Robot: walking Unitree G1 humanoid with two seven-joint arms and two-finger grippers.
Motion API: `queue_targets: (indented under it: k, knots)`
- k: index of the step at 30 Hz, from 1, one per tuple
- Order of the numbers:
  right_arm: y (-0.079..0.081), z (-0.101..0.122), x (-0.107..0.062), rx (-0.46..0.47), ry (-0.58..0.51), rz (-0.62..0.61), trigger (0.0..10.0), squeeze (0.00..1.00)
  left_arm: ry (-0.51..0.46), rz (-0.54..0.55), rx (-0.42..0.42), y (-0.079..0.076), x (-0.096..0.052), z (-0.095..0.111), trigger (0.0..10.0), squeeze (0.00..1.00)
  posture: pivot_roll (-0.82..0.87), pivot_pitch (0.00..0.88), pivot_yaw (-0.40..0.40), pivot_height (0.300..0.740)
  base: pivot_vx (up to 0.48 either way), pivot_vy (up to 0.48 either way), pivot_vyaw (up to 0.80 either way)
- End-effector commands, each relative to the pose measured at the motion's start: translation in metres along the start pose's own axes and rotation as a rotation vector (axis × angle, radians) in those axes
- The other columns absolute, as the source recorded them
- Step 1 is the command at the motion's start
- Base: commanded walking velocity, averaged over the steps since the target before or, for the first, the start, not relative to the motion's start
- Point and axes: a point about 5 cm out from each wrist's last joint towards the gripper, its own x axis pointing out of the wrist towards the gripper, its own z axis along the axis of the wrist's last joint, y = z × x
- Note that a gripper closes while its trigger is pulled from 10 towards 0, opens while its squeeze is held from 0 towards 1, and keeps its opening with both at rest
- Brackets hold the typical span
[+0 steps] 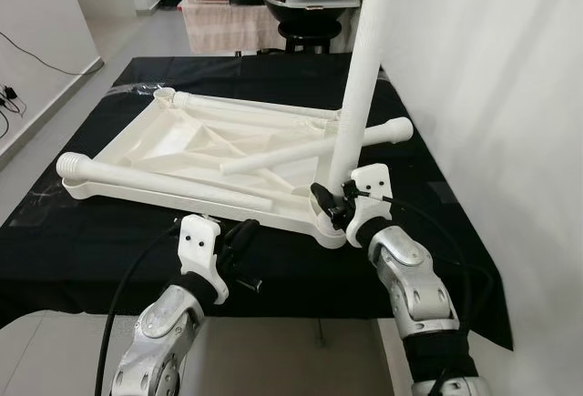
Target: Building children table
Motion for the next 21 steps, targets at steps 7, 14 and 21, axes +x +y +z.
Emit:
queue_targets:
  k: [7, 14, 21]
  knots:
    - [0.008, -0.005, 0.0, 0.041, 0.057, 0.044, 10.0, 1.0, 0.013, 0.009, 0.003, 0.002, -0.001, -0.002, 10.0, 0.0, 0.0, 0.082, -0.007, 0.74, 0.0, 0.0, 0.0]
    - [-0.003, 0.02, 0.005, 0.054, 0.005, 0.423, 10.0, 1.0, 0.015, 0.0, 0.001, 0.001, 0.0, -0.002, 10.0, 0.0, 0.0, 0.078, -0.009, 0.74, 0.0, 0.0, 0.0]
    - [-0.029, 0.042, 0.01, -0.055, -0.014, 0.608, 10.0, 0.0, 0.011, 0.007, 0.002, 0.001, 0.0, -0.002, 10.0, 0.0, 0.0, 0.077, -0.014, 0.74, 0.0, 0.0, 0.0]
